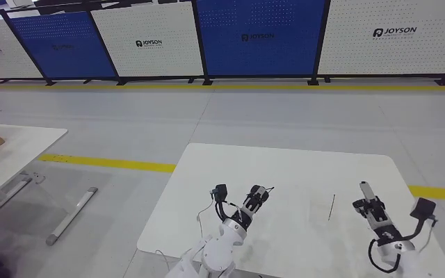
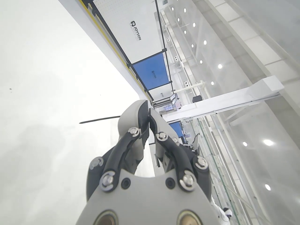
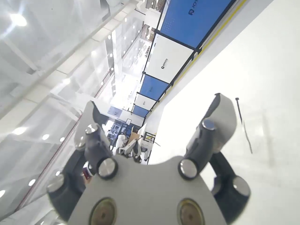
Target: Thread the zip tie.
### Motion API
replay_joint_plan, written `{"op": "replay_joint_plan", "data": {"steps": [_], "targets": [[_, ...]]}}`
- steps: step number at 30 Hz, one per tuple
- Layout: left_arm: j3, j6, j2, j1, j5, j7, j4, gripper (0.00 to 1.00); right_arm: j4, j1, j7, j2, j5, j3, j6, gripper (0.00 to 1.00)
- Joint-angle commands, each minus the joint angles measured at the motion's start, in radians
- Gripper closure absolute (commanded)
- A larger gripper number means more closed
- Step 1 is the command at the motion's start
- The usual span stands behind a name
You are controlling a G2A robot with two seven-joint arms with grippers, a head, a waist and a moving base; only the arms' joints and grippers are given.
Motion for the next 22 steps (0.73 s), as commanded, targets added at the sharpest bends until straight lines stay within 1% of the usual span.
{"op": "replay_joint_plan", "data": {"steps": [1, 16, 18, 19, 21, 22], "targets": [[0.0, 0.0, 0.0, 0.0, 0.0, 0.0, 0.0, 1.0, 0.0, 0.0, 0.0, 0.0, 0.002, 0.0, 0.0, 0.0], [0.0, 0.0, 0.0, 0.0, 0.0, 0.0, 0.0, 1.0, 0.0, 0.0, 0.0, 0.0, 0.002, 0.0, 0.0, 0.0], [-0.008, -0.001, 0.0, -0.001, 0.007, 0.026, 0.0, 1.0, 0.0, 0.0, 0.0, 0.0, 0.002, 0.0, 0.0, 0.0], [-0.015, -0.005, -0.002, 0.003, 0.009, 0.061, -0.003, 1.0, 0.0, 0.0, 0.0, 0.0, 0.002, 0.0, 0.0, 0.0], [-0.021, -0.009, -0.003, 0.005, 0.029, 0.108, -0.003, 1.0, 0.0, 0.0, 0.0, 0.0, 0.002, 0.0, 0.0, 0.0], [-0.021, -0.009, -0.003, 0.005, 0.029, 0.108, -0.003, 1.0, 0.0, 0.0, 0.0, 0.0, 0.002, 0.0, 0.0, 0.0]]}}
